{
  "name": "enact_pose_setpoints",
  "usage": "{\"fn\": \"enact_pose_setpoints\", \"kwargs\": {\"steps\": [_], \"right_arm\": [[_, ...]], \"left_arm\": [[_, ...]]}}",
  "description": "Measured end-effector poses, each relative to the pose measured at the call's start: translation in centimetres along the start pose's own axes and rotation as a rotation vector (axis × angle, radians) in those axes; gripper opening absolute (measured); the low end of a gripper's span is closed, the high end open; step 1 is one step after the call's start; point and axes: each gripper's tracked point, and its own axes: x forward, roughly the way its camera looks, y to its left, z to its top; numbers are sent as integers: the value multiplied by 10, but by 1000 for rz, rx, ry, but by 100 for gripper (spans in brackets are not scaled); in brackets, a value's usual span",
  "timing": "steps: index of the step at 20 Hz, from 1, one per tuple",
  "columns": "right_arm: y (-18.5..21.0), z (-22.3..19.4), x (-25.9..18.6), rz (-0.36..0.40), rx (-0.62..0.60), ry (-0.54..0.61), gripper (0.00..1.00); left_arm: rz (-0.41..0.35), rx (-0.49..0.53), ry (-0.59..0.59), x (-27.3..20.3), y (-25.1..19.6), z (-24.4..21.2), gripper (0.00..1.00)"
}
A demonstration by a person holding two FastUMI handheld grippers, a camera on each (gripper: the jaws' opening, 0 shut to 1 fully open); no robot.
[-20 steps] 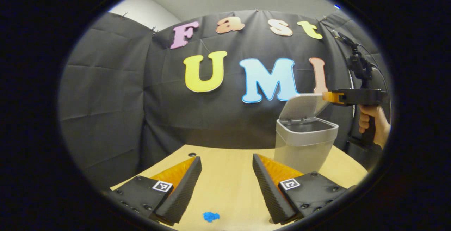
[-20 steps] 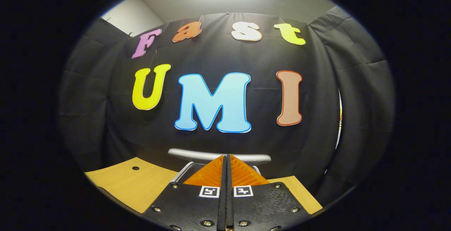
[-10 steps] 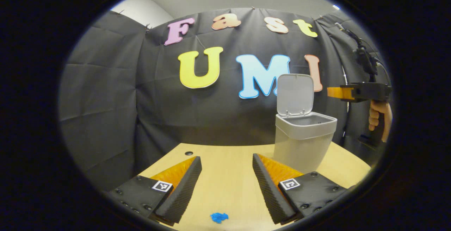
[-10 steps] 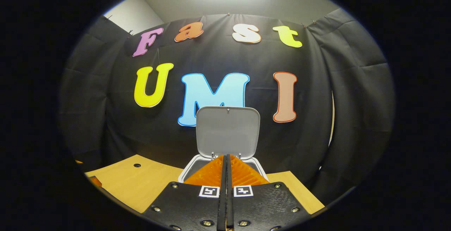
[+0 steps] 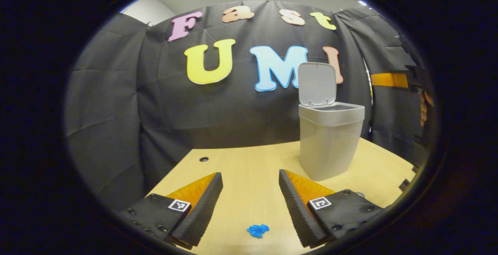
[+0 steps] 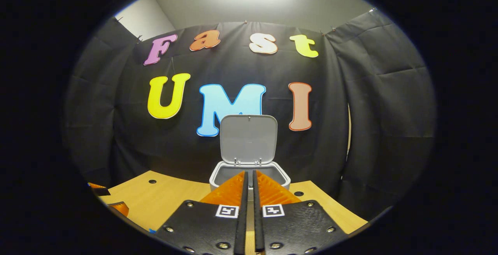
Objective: Press the lid of the desktop garbage bin to open it, pick up the crumpled paper on the desktop and throw it into the bin, then pick up the pop can on the desktop and drop it into the bin, and finally close the garbage bin lid.
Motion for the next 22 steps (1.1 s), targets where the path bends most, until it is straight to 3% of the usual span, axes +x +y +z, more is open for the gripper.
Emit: {"fn": "enact_pose_setpoints", "kwargs": {"steps": [1,2,3,4,6,7,10,11,13,20,21,22], "right_arm": [[-3,-2,-7,-24,-5,5,17],[-3,-3,-14,-34,-10,13,17],[-3,-5,-19,-47,-18,21,29],[-3,-4,-27,-52,-24,24,31],[5,-5,-36,-27,-27,33,42],[5,-7,-38,-19,-27,39,58],[9,-6,-43,11,-19,41,64],[11,-6,-43,21,-15,36,83],[5,-3,-43,13,-17,25,94],[1,-14,-35,16,-5,57,96],[1,-16,-35,19,-8,65,96],[1,-18,-35,21,-13,69,96]], "left_arm": [[-19,2,16,-2,-3,-6,95],[-36,2,35,-4,-5,-10,95],[-51,1,52,-7,-7,-15,96],[-63,1,69,-8,-10,-19,95],[-67,7,98,-11,-10,-28,95],[-67,8,117,-12,-10,-32,96],[-79,-2,181,-18,-14,-50,96],[-75,-9,204,-21,-15,-55,96],[-54,-23,246,-24,-13,-64,96],[-30,-73,436,-42,-17,-97,100],[-26,-77,451,-41,-18,-98,92],[-25,-78,461,-38,-18,-98,100]]}}
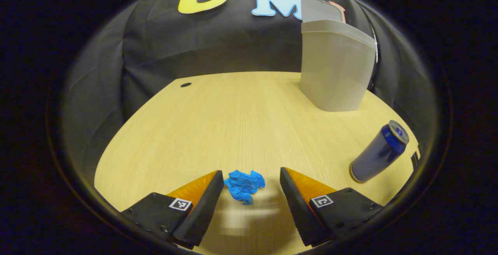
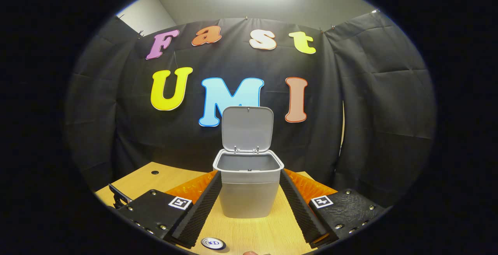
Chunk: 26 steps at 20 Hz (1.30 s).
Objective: Press the lid of the desktop garbage bin to open it, pick up the crumpled paper on the desktop and throw it into the bin, then pick up the pop can on the desktop and drop it into the bin, and finally close the garbage bin lid.
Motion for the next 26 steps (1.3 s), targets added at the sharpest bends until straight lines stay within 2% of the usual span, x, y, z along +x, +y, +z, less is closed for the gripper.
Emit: {"fn": "enact_pose_setpoints", "kwargs": {"steps": [7,9,10,15,17,20,21,23,26], "right_arm": [[1,-7,2,25,-26,23,96],[1,-9,2,34,-33,29,95],[2,-10,3,41,-34,34,96],[6,-18,7,73,-27,49,95],[7,-20,7,82,-18,53,96],[4,-26,7,89,-20,63,96],[1,-27,7,88,-22,67,96],[-5,-29,6,87,-19,73,96],[-17,-33,4,71,-9,79,96]], "left_arm": [[-1,16,25,5,0,-6,100],[1,21,26,7,0,-8,91],[2,18,28,6,-1,-9,99],[13,11,-12,7,-1,-7,94],[9,29,-18,10,-4,-7,83],[-3,51,-27,12,-10,-6,60],[13,54,-30,12,-10,-5,57],[31,66,-37,12,-13,-4,36],[38,98,-43,11,-19,-3,19]]}}
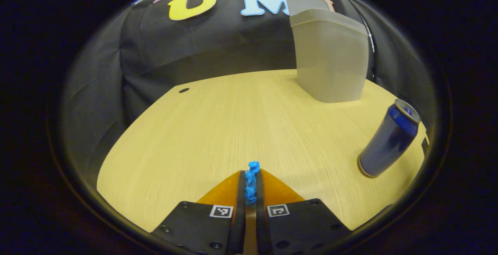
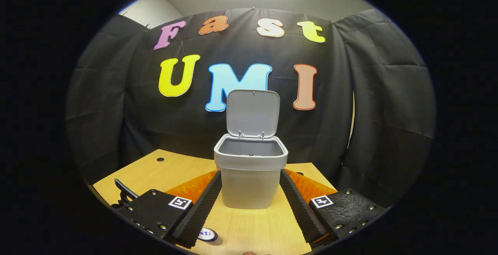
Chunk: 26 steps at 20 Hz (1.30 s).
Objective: Press the lid of the desktop garbage bin to open it, pick up the crumpled paper on the desktop and throw it into the bin, then pick up the pop can on the desktop and drop it into the bin, and finally close the garbage bin lid.
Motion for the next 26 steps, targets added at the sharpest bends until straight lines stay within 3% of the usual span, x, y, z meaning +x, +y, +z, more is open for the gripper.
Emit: {"fn": "enact_pose_setpoints", "kwargs": {"steps": [6,9,11,12,13,15,17,21,24,26], "right_arm": [[-20,7,4,-15,5,-21,96],[-22,4,9,1,26,-31,96],[-23,1,12,7,40,-36,96],[-24,-2,13,10,42,-37,96],[-25,-2,14,12,42,-39,96],[-31,-5,16,9,34,-43,96],[-36,-11,19,4,34,-37,96],[-45,-22,24,-1,49,-11,96],[-48,-23,27,15,33,1,96],[-51,-21,28,25,15,-3,96]], "left_arm": [[-5,-25,-26,-9,-5,36,18],[-17,-17,-82,-21,-14,76,20],[-27,-11,-119,-28,-22,104,15],[-35,-15,-142,-32,-26,120,20],[-42,-22,-167,-36,-31,136,15],[-62,-45,-222,-45,-41,173,20],[-89,-80,-268,-50,-57,208,16],[-145,-137,-370,-59,-85,278,20],[-177,-160,-431,-63,-101,320,15],[-193,-157,-458,-64,-112,339,19]]}}
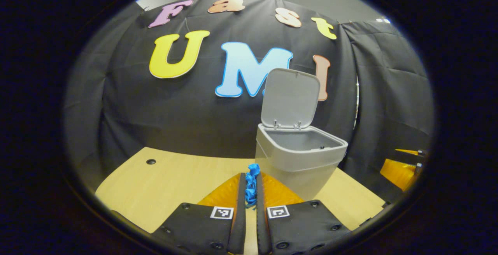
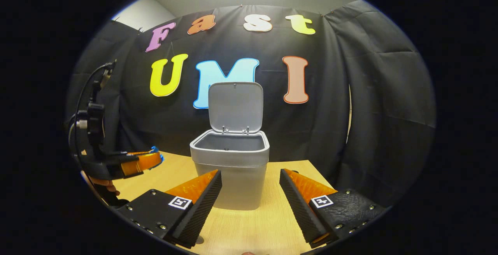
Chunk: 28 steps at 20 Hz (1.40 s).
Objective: Press the lid of the desktop garbage bin to open it, pick up the crumpled paper on the desktop and throw it into the bin, then pick up the pop can on the desktop and drop it into the bin, and finally close the garbage bin lid.
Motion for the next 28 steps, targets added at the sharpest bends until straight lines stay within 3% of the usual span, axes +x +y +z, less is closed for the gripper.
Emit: {"fn": "enact_pose_setpoints", "kwargs": {"steps": [10,19,22,24,28], "right_arm": [[-2,10,8,30,-45,-29,96],[-25,-6,8,-49,-31,14,96],[-34,-10,6,-81,-25,26,96],[-36,-12,4,-97,-17,30,96],[-31,-14,5,-94,-18,35,96]], "left_arm": [[-97,44,-86,43,-54,43,17],[-175,102,-99,87,-91,42,23],[-165,124,-97,98,-90,41,40],[-180,123,-111,101,-92,43,41],[-203,125,-129,104,-95,49,63]]}}
